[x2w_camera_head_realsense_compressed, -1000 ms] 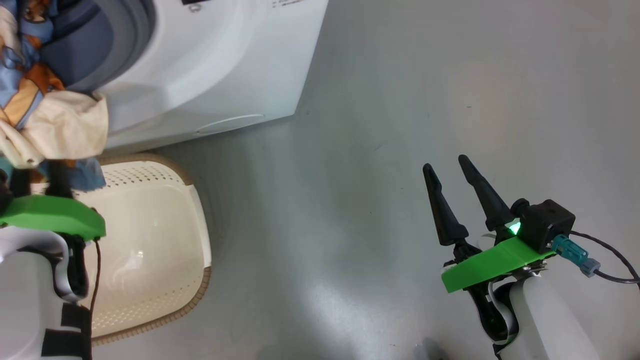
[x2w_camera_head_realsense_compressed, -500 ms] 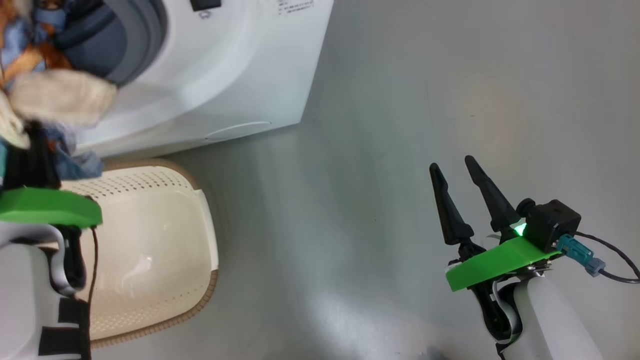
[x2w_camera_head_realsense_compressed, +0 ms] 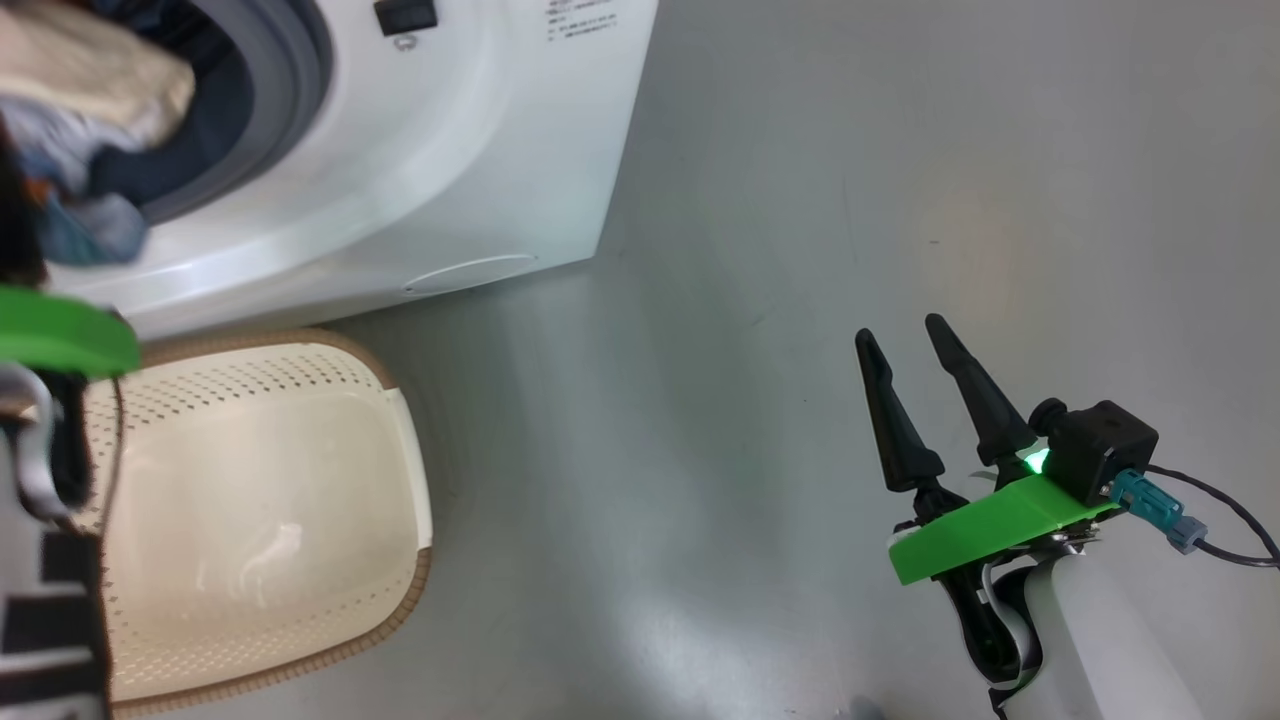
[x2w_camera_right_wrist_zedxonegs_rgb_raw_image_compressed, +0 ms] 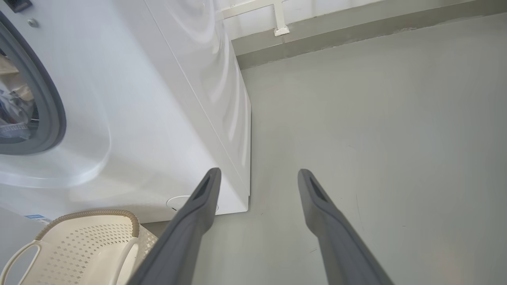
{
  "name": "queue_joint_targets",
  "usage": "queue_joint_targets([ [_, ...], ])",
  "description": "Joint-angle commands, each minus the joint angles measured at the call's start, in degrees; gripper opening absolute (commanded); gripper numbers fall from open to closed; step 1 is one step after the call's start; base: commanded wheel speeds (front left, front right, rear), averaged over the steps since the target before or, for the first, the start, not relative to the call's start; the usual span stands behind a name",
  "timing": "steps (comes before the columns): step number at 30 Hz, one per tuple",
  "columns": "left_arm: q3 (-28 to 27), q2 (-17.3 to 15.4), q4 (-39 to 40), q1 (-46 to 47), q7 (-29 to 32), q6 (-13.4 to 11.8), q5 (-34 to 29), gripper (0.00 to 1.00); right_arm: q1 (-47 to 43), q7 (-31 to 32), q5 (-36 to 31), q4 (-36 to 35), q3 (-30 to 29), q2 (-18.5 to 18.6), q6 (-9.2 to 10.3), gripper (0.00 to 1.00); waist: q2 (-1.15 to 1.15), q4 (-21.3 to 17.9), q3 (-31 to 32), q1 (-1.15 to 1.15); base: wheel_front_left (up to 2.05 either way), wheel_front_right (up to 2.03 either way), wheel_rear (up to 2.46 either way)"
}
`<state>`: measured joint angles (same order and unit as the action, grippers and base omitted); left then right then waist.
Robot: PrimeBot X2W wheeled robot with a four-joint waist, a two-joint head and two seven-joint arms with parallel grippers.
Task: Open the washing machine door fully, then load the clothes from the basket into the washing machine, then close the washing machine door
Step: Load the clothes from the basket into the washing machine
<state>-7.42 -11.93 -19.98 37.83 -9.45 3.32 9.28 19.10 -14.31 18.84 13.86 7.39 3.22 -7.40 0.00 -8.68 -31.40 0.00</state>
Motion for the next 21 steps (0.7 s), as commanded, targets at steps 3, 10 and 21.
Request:
queue_joint_targets([
  [3,-1.2,-3.3,1.5,3.3,1.6,0.3,-0.1,0.0,-0.6,-0.7,1.4,-1.3,1.7,-0.3,-0.09,1.0,0.0,-0.6,-0.6,0.0,0.0,0.0,0.0],
  [10,-1.9,-5.2,-1.3,8.9,6.1,0.5,1.8,0.0,0.3,-0.7,2.4,-1.3,2.5,-0.3,-0.09,1.0,0.0,-1.9,-2.1,0.0,0.0,0.0,0.0],
  [21,-2.0,-8.9,-6.3,17.2,10.5,1.1,3.3,0.0,1.6,-0.7,4.1,-1.4,3.5,-0.3,-0.09,1.0,0.0,-3.6,-5.4,0.0,0.0,0.0,0.0],
])
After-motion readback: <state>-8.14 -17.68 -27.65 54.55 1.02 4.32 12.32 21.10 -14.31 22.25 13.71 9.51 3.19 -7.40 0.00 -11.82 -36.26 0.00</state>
